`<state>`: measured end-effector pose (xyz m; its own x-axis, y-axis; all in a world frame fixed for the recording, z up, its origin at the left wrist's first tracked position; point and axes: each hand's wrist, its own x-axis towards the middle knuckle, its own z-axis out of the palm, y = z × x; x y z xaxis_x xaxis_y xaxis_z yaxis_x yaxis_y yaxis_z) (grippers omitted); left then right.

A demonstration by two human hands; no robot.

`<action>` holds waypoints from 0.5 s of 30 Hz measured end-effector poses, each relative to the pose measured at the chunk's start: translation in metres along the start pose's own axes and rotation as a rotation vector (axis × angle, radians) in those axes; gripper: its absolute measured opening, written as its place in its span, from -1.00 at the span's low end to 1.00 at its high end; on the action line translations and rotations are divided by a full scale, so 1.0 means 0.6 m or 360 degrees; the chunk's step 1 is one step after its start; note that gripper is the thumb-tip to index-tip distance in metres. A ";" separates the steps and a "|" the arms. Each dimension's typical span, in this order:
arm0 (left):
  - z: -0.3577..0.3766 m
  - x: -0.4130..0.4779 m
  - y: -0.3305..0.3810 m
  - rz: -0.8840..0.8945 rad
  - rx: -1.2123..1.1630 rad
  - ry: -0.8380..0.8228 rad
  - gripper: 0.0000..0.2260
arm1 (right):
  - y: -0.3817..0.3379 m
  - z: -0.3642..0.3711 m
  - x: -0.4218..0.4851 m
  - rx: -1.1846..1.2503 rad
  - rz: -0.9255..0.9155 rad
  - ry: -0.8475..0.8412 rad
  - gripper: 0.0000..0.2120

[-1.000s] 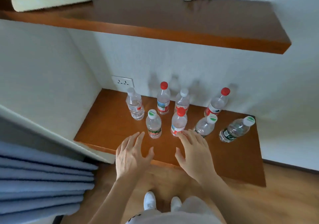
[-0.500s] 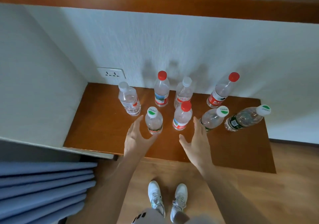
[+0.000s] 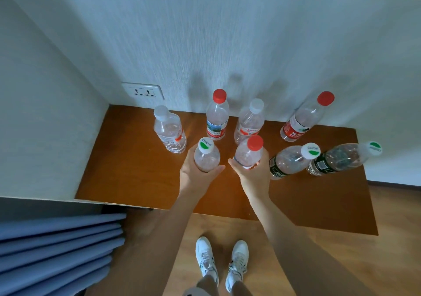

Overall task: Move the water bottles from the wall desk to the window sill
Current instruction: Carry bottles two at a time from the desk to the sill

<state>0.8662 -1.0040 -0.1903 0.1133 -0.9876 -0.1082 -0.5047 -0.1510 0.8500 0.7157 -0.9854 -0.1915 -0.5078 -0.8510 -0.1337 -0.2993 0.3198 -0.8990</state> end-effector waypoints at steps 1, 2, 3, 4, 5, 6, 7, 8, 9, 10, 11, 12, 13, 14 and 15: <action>0.000 0.005 0.000 -0.0026 -0.0010 -0.0027 -0.31 | -0.002 0.002 0.003 0.0003 0.0029 -0.0015 -0.25; 0.001 0.011 0.000 -0.0056 -0.0024 -0.0056 -0.32 | -0.004 0.003 0.006 0.0006 0.0059 -0.0023 -0.25; 0.001 0.015 0.002 -0.0082 -0.0037 -0.0081 -0.32 | -0.005 0.004 0.006 0.0009 0.0073 -0.0025 -0.25; 0.000 0.017 0.006 -0.0105 -0.0043 -0.0102 -0.33 | -0.006 0.005 0.006 0.0010 0.0070 -0.0024 -0.24; -0.001 0.017 0.010 -0.0118 -0.0046 -0.0106 -0.33 | -0.008 0.004 0.004 0.0008 0.0063 -0.0025 -0.25; -0.004 0.017 0.013 -0.0120 -0.0051 -0.0102 -0.33 | -0.011 0.004 0.002 -0.0002 0.0053 -0.0024 -0.25; -0.009 0.015 0.018 -0.0107 -0.0062 -0.0093 -0.33 | -0.015 0.003 0.000 -0.0022 0.0036 -0.0020 -0.26; -0.014 0.011 0.023 -0.0093 -0.0062 -0.0081 -0.33 | -0.020 0.000 -0.004 -0.0046 0.0012 -0.0021 -0.26; -0.020 0.008 0.029 -0.0076 -0.0053 -0.0067 -0.32 | -0.028 -0.004 -0.008 -0.0071 -0.0013 -0.0022 -0.26; -0.027 0.004 0.035 -0.0058 -0.0059 -0.0058 -0.30 | -0.036 -0.010 -0.013 -0.0091 -0.0042 -0.0018 -0.26; -0.034 0.000 0.041 -0.0037 -0.0075 -0.0049 -0.29 | -0.046 -0.016 -0.017 -0.0102 -0.0069 -0.0014 -0.25; -0.041 -0.005 0.048 -0.0029 -0.0095 -0.0045 -0.28 | -0.056 -0.024 -0.022 -0.0104 -0.0093 -0.0007 -0.25; -0.050 -0.010 0.058 -0.0029 -0.0120 -0.0044 -0.27 | -0.068 -0.032 -0.027 -0.0118 -0.0121 0.0006 -0.25; -0.058 -0.015 0.068 -0.0040 -0.0153 -0.0042 -0.25 | -0.081 -0.041 -0.033 -0.0142 -0.0153 0.0021 -0.25; -0.066 -0.021 0.080 -0.0058 -0.0191 -0.0038 -0.23 | -0.094 -0.050 -0.038 -0.0153 -0.0189 0.0039 -0.25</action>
<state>0.8747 -0.9973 -0.1276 0.1087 -0.9825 -0.1512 -0.3942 -0.1822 0.9008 0.7201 -0.9717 -0.1252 -0.4836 -0.8751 -0.0174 -0.4337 0.2568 -0.8637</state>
